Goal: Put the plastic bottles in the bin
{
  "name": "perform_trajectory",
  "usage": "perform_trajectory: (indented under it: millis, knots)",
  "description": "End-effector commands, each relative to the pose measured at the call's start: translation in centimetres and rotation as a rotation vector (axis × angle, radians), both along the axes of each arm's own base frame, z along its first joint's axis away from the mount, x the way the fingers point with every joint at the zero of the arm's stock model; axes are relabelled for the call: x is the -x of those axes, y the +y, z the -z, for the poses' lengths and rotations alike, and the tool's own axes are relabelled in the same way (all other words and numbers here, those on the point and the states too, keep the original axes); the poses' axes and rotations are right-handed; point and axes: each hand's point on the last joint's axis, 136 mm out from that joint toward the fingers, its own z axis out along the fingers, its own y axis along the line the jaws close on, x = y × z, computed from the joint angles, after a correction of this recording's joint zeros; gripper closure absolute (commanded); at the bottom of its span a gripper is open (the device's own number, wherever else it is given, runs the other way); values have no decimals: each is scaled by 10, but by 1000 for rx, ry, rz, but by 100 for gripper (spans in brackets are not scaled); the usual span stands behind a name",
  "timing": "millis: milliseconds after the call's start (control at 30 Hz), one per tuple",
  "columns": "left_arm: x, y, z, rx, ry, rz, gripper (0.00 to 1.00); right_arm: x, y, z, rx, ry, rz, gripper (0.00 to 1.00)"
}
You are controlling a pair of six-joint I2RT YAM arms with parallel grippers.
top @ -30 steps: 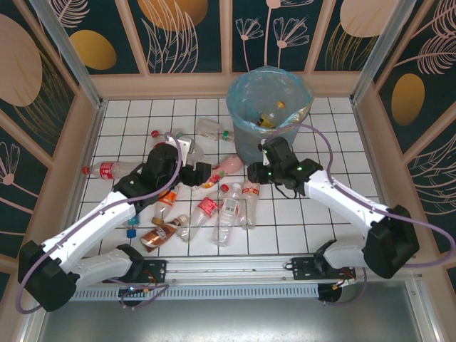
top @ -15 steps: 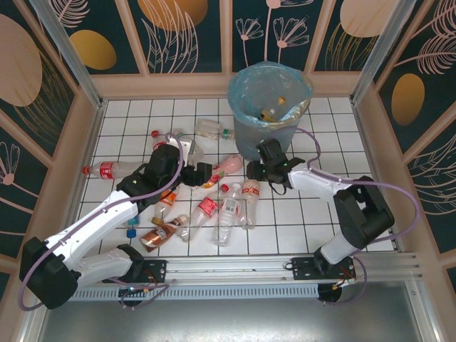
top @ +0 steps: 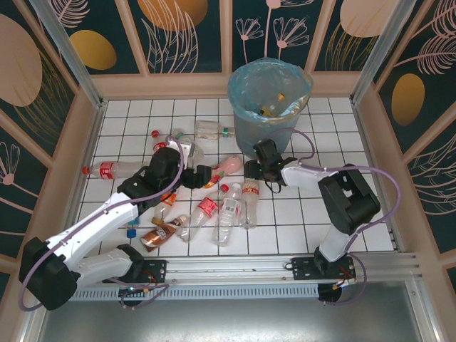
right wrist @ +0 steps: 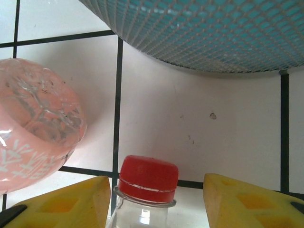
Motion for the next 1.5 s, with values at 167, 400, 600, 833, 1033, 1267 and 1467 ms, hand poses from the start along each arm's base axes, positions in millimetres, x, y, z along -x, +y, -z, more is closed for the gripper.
perform_trajectory:
  millis: [167, 400, 600, 833, 1033, 1267, 1467]
  knots:
    - [-2, -2, -7, 23, -29, -1, 15, -14, 7, -2, -25, -9, 17, 44]
    - [-2, -3, -7, 30, -32, -1, 15, -11, 11, 3, -44, 23, 6, 47]
    - [-1, -1, -9, 33, -38, -4, 15, -8, 10, -7, -64, 14, 17, 58]
    - [0, 3, -20, 36, -64, -15, 15, 1, 6, -29, -99, -26, 22, 83]
    - [-1, 8, -36, 29, -98, -28, 15, 17, 2, -54, -128, -82, 22, 90]
    - [-3, 14, -66, 7, -166, -32, 15, 39, 2, -114, -159, -242, -23, 100]
    - [-6, 19, -99, -24, -275, -26, 15, 63, 9, -201, -211, -480, -155, 100]
